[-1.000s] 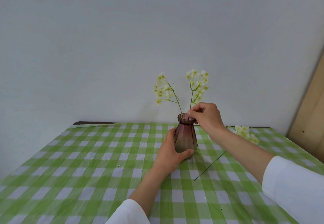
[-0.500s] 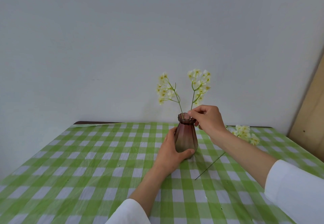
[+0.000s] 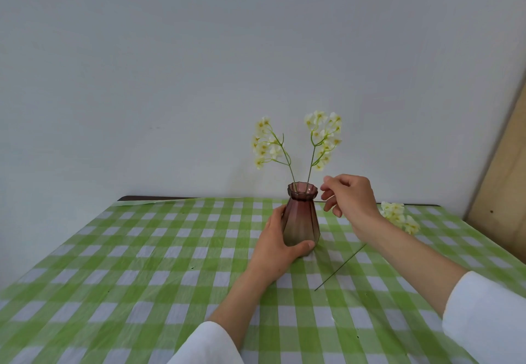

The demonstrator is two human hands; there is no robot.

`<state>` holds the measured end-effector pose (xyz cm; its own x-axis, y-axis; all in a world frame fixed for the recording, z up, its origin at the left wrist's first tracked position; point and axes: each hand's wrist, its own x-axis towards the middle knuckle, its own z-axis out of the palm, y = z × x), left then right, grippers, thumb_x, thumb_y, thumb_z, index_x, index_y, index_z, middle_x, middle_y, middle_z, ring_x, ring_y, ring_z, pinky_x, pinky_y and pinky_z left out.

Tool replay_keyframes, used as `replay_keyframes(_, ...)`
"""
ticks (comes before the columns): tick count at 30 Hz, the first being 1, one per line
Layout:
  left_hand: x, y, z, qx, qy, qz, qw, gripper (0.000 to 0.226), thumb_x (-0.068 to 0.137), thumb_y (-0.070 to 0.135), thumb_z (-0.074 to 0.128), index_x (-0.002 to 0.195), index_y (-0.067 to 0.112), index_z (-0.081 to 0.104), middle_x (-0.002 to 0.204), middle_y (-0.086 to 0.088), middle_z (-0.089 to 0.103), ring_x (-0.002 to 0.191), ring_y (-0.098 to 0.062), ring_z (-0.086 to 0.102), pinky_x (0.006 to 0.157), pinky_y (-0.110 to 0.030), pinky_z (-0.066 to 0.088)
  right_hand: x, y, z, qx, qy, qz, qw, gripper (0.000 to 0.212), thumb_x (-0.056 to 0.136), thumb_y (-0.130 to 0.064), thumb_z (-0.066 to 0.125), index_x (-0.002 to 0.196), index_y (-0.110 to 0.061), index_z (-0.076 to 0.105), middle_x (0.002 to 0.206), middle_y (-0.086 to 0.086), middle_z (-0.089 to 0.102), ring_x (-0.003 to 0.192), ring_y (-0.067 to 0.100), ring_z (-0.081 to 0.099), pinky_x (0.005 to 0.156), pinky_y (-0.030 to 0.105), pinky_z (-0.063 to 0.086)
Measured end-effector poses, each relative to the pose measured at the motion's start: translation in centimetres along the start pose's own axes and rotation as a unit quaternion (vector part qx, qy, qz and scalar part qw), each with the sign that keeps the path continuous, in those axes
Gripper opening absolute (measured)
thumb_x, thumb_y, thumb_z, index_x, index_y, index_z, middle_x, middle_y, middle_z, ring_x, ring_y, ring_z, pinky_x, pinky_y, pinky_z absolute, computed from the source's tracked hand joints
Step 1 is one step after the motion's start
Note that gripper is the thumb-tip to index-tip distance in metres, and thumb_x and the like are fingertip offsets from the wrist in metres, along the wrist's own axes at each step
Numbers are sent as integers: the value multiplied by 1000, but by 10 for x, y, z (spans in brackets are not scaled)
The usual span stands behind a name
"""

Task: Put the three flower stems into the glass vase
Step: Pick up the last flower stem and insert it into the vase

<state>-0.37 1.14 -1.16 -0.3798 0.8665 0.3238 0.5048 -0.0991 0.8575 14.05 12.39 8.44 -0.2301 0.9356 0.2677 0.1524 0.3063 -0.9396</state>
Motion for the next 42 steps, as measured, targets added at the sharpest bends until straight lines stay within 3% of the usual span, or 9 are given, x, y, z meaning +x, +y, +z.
replay_keyframes(8,-1,0,0,-3,-4,-4,1000,93,76,49,88,154,31,39,143,13,58,126,-10,60,97,-25,51,-18,43,-35,-40,-28,120,992,9,94,2,69,89,10,72,69,22,74,45,25,68,40,27,50)
replay_keyframes(15,0,0,-1,-6,-7,-4,1000,94,77,50,87,155,33,37,146,13,56,128,-10,58,97,-24,48,-27,66,-63,-99,3,151,983,10,86,8,68,80,14,72,53,18,73,35,27,67,32,20,39)
replay_keyframes(22,-1,-1,0,-11,-8,-8,1000,96,76,51,88,155,33,37,144,14,57,127,-10,59,96,-25,49,-30,82,-72,-100,0,211,972,17,88,2,73,80,17,71,59,27,75,36,30,69,28,20,36)
replay_keyframes(28,-1,0,-1,-15,-8,-7,1000,95,75,51,87,154,33,38,142,15,58,126,-9,60,92,-21,48,-29,91,-65,-72,0,228,971,26,89,-3,81,83,19,70,61,28,75,35,30,69,28,19,37)
replay_keyframes(34,-2,0,-1,-14,-8,-4,1000,94,76,51,87,154,33,38,141,14,59,126,-9,60,92,-20,49,-29,94,-58,-50,-1,240,969,20,90,4,77,80,18,69,57,27,74,33,28,67,25,19,34)
replay_keyframes(38,-2,0,-1,-12,-5,-3,1000,94,76,50,87,154,34,38,141,16,58,125,-7,59,87,-12,45,-30,93,-58,-44,-1,244,969,16,91,8,74,80,17,69,56,25,73,32,26,67,25,20,34)
replay_keyframes(42,-1,-1,-1,-10,-6,-2,1000,94,76,50,87,155,33,38,142,14,58,127,-10,60,93,-20,48,-30,93,-59,-41,-2,244,969,17,93,8,71,79,16,68,55,23,73,33,25,67,26,19,36)
